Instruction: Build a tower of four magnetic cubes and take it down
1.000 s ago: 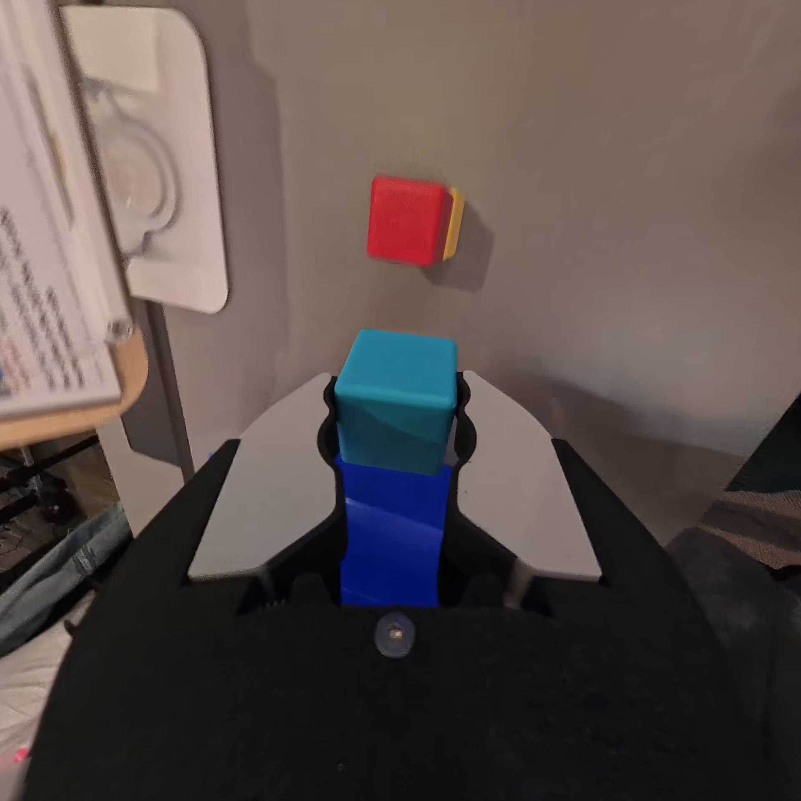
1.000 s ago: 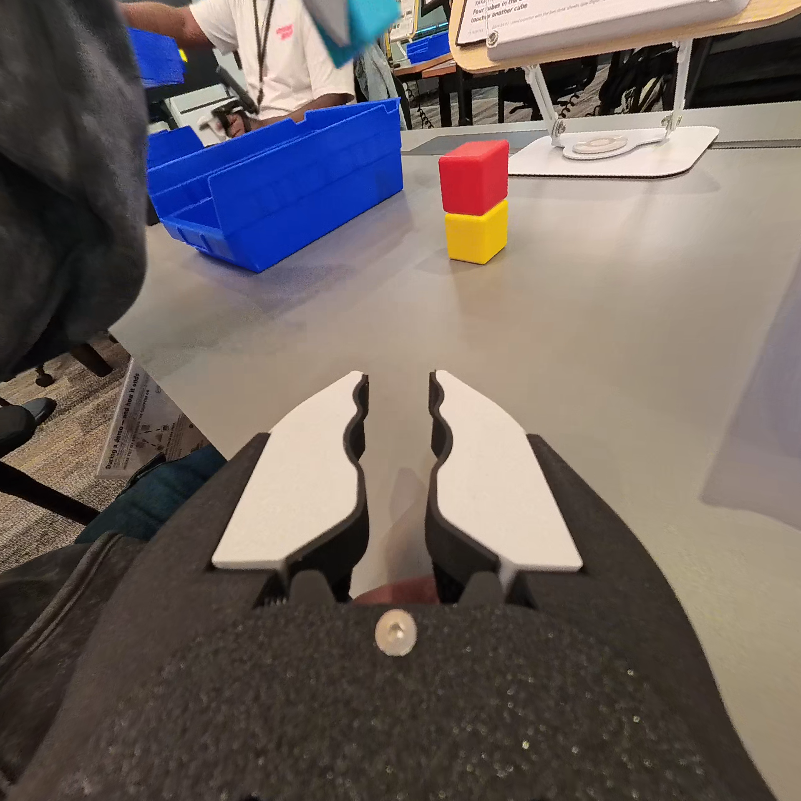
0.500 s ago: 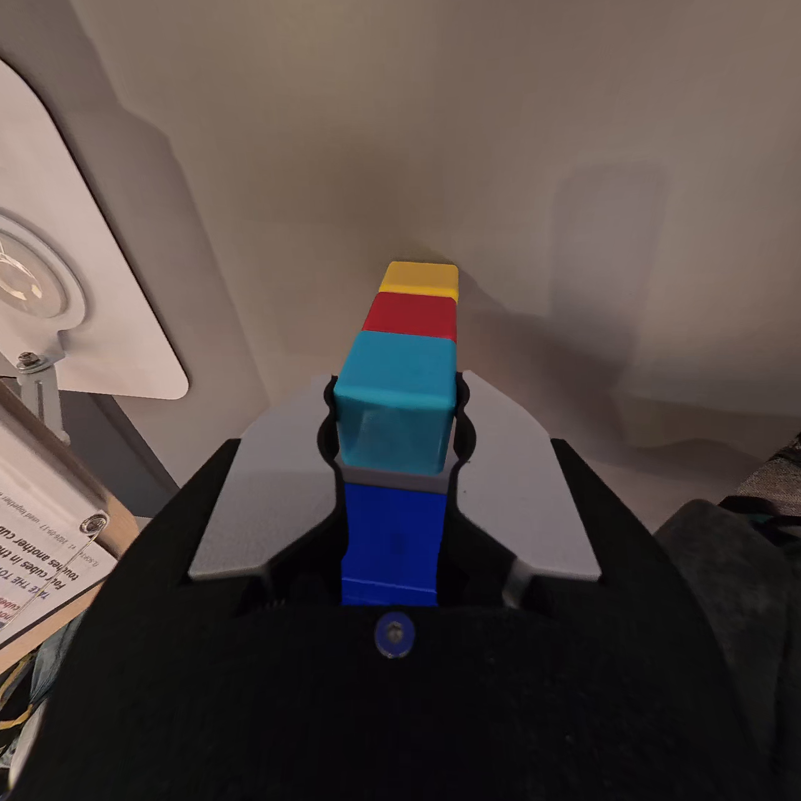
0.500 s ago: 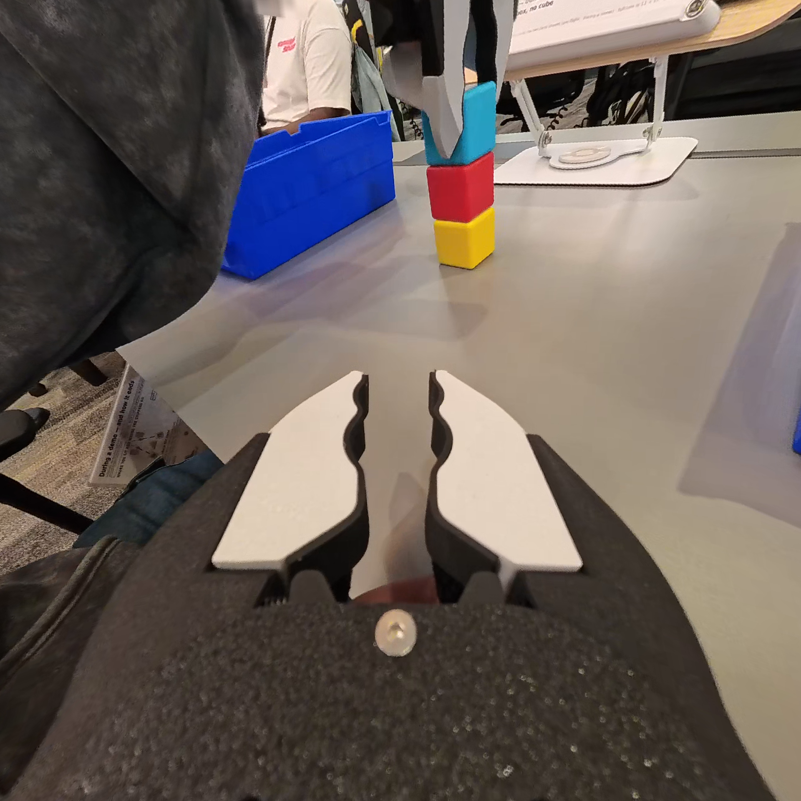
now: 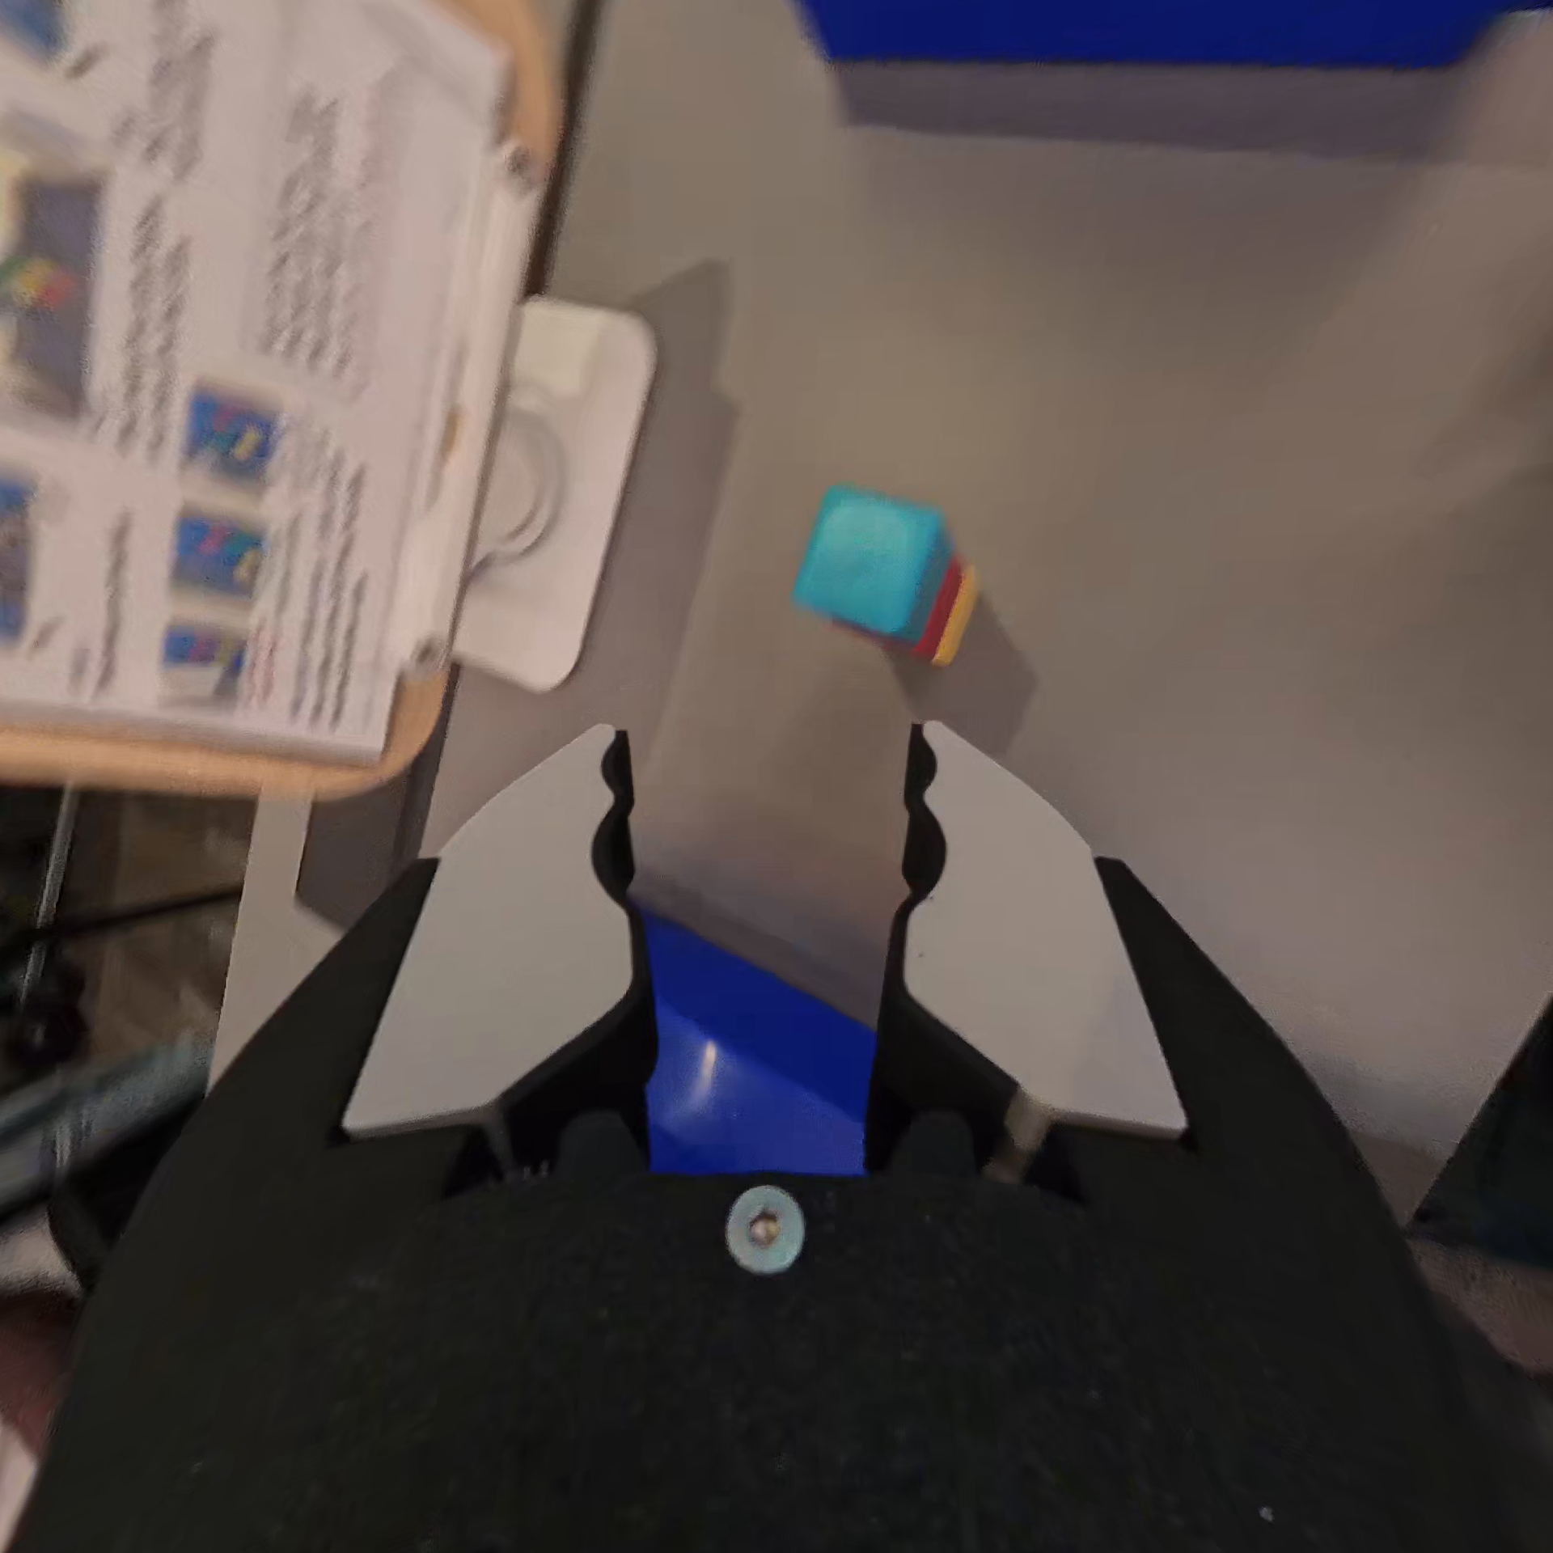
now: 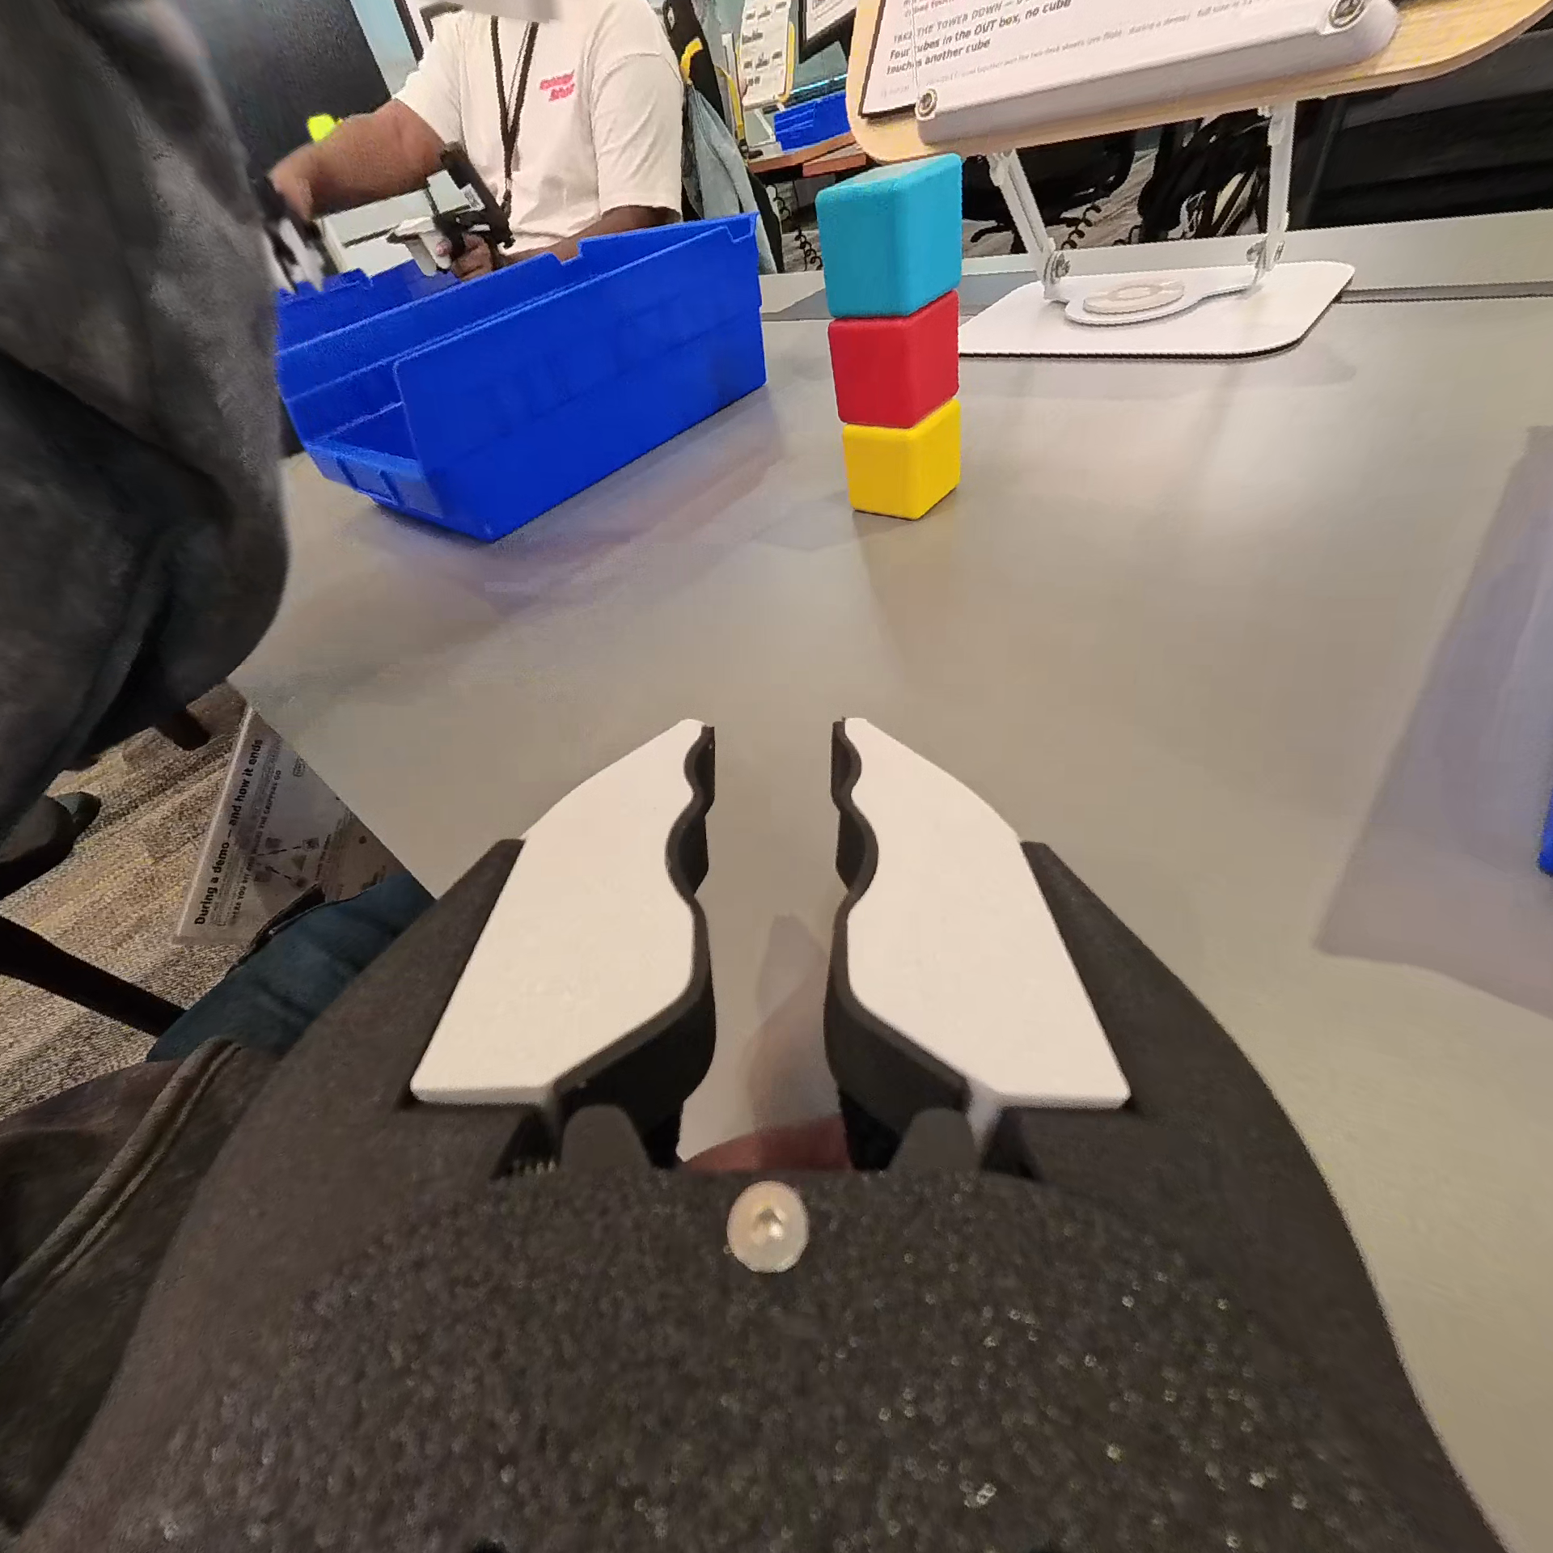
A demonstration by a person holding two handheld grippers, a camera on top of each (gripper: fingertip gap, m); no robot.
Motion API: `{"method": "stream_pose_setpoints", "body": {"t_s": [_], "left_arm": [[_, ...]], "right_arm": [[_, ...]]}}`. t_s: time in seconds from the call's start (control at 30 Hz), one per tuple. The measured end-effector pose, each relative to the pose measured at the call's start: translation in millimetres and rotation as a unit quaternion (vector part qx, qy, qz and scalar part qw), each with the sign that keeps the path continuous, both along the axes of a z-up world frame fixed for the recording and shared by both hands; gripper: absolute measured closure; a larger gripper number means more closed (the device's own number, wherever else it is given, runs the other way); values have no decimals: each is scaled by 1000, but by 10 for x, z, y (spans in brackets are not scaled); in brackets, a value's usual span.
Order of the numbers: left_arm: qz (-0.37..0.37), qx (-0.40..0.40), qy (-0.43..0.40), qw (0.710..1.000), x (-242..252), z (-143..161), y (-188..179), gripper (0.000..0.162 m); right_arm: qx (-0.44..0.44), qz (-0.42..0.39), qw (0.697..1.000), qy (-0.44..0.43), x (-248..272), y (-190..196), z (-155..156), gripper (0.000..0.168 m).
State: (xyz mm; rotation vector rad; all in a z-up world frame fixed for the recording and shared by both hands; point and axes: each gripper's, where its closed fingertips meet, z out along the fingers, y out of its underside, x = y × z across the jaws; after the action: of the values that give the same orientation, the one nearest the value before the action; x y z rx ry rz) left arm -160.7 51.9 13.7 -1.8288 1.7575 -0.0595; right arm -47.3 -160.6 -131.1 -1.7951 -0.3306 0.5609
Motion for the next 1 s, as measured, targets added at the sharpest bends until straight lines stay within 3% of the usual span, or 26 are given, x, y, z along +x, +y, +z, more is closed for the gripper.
{"method": "stream_pose_setpoints", "body": {"t_s": [0.1,0.23,0.4,0.53,0.73,1.0], "left_arm": [[73,26,-20,997,-679,12,-12,97],[139,22,-9,990,-1553,-244,-79,97],[183,-8,19,983,-2110,-558,112,99],[184,-23,74,980,-2195,-787,518,98],[145,-99,103,979,-1948,-1256,1020,98],[112,-160,109,975,-1734,-1720,1385,102]], "right_arm": [[-1,2,1000,-2,-19,2,-6,142],[-4,7,1000,-12,-63,7,-22,142],[-8,14,1000,-25,-100,17,-36,145],[-21,20,999,-30,-119,29,-70,146],[-17,16,999,-42,-95,10,-109,144],[-19,3,998,-52,-30,10,-168,142]]}}
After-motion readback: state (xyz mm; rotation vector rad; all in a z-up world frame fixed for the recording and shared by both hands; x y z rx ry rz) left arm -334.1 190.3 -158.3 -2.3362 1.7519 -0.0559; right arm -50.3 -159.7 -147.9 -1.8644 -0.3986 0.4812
